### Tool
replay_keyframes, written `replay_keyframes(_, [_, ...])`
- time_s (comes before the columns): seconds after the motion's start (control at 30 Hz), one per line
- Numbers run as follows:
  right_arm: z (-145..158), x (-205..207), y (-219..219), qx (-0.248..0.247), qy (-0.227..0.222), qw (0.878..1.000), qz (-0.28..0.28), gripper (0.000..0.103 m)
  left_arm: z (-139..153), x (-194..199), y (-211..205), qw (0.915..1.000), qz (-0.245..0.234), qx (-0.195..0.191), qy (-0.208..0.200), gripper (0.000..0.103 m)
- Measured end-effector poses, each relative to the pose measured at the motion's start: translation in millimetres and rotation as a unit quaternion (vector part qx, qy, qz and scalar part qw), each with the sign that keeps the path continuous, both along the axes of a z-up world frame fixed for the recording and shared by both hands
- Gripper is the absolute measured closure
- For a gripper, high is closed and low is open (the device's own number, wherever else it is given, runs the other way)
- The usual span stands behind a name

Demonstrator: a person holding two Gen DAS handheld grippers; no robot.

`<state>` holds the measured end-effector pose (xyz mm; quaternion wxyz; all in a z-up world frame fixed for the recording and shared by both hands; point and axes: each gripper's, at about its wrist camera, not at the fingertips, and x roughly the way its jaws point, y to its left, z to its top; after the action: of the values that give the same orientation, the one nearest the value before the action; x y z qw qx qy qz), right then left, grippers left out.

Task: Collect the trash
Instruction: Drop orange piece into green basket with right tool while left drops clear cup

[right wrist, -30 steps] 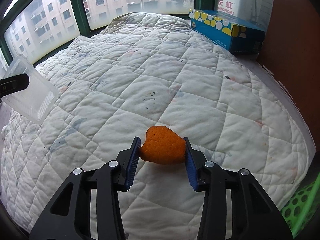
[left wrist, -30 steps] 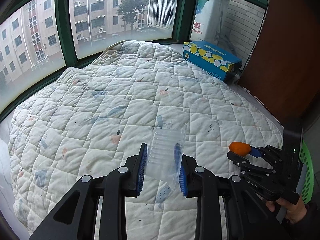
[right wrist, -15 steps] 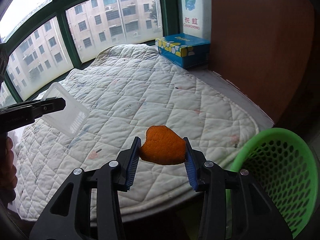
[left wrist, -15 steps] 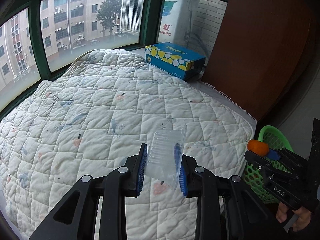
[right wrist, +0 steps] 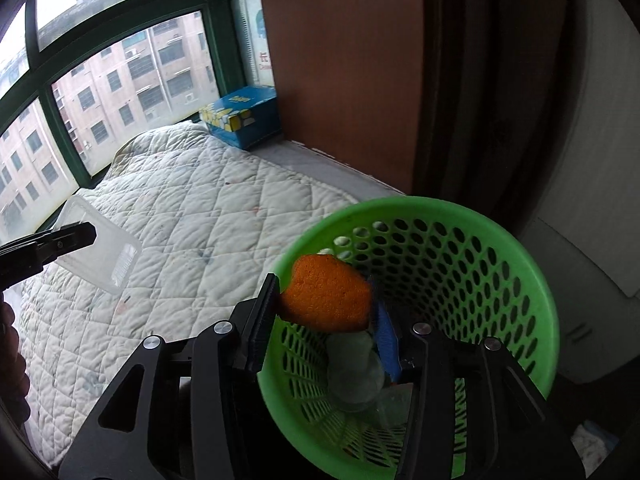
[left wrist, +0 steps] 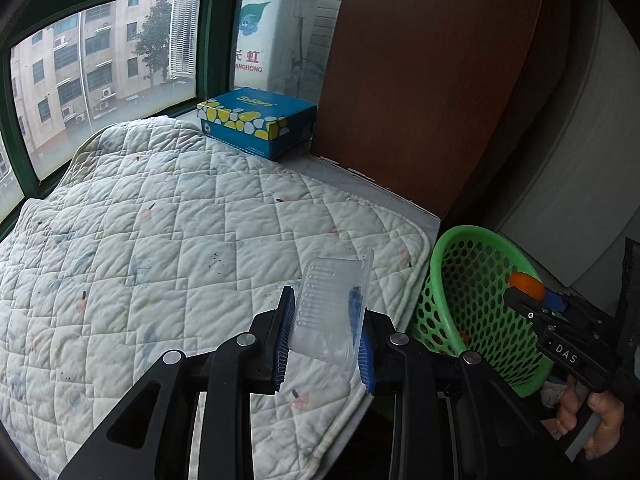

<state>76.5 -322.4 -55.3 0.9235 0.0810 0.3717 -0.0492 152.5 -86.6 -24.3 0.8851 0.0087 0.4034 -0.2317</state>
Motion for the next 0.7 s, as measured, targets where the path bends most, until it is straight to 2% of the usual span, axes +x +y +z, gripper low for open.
replay_keyframes(0.03, [-0.6, -3.2, -5.6, -0.001, 0.002, 1.0, -0.008, 0.055, 0.7, -1.0, -4.8, 1.0, -0.006, -0.001, -0.001, 0.076])
replay_keyframes(0.1, [-1.0, -10.8, -14.2, -0.003, 0.003, 1.0, -0.025, 0.045, 1.5, -3.1, -14.2, 0.9998, -0.018, -0.002, -0.001, 0.076])
replay_keyframes(0.37, [6.3, -42.3, -32.6, -0.003, -0.004, 0.998, -0.062, 0.038, 4.2, -6.9, -44.2, 0.9982, -0.059, -0.01, 0.0, 0.076])
replay_keyframes(0.57, [11.3, -65.5, -31.4, -0.007, -0.006, 0.996, -0.087, 0.031, 1.7, -8.1, -65.7, 0.995, -0.097, -0.019, 0.009, 0.076])
replay_keyframes(0.7, [17.0, -78.4, -27.6, -0.013, -0.005, 0.994, -0.109, 0.031, -1.4, -9.0, -83.6, 0.9917, -0.125, -0.021, 0.02, 0.076])
